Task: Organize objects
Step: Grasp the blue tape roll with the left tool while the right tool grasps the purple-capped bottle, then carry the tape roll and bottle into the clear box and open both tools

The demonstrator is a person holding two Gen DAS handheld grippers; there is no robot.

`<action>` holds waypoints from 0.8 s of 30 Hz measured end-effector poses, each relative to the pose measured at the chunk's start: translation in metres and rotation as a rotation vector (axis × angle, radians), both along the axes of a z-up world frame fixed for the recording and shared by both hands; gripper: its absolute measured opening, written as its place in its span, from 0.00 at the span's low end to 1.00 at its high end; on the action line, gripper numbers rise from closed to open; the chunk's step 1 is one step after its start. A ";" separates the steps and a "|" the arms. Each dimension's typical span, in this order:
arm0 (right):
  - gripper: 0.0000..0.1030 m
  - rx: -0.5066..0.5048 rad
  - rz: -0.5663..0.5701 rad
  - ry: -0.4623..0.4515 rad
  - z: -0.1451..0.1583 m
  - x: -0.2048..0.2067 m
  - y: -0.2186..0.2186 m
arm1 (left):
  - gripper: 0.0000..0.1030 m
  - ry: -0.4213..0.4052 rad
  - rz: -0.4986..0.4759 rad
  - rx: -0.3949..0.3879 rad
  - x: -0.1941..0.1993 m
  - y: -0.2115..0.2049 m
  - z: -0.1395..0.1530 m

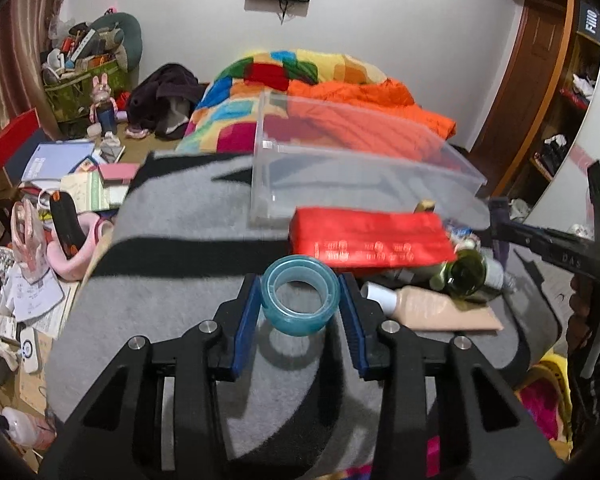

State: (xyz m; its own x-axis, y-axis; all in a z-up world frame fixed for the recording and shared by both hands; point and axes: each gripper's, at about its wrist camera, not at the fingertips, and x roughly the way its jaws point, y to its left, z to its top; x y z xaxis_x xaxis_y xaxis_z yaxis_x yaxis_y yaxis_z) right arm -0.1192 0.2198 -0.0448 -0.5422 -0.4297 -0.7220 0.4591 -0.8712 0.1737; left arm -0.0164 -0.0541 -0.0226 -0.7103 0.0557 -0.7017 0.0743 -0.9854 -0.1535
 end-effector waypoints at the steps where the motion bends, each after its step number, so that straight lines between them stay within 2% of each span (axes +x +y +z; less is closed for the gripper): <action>1: 0.22 -0.004 0.003 0.012 0.005 0.002 0.000 | 0.38 0.015 -0.001 -0.008 -0.001 -0.001 0.006; 7: 0.22 -0.038 0.005 0.102 0.038 0.007 -0.004 | 0.38 0.088 -0.012 -0.039 -0.016 -0.002 0.033; 15: 0.22 -0.063 -0.005 0.195 0.074 -0.003 -0.017 | 0.38 0.135 -0.024 -0.036 -0.049 -0.009 0.058; 20: 0.22 -0.029 -0.019 0.252 0.091 -0.021 -0.032 | 0.38 0.119 -0.026 -0.041 -0.078 -0.014 0.064; 24: 0.22 0.022 -0.014 0.260 0.090 -0.042 -0.050 | 0.38 0.064 -0.044 -0.025 -0.106 -0.014 0.056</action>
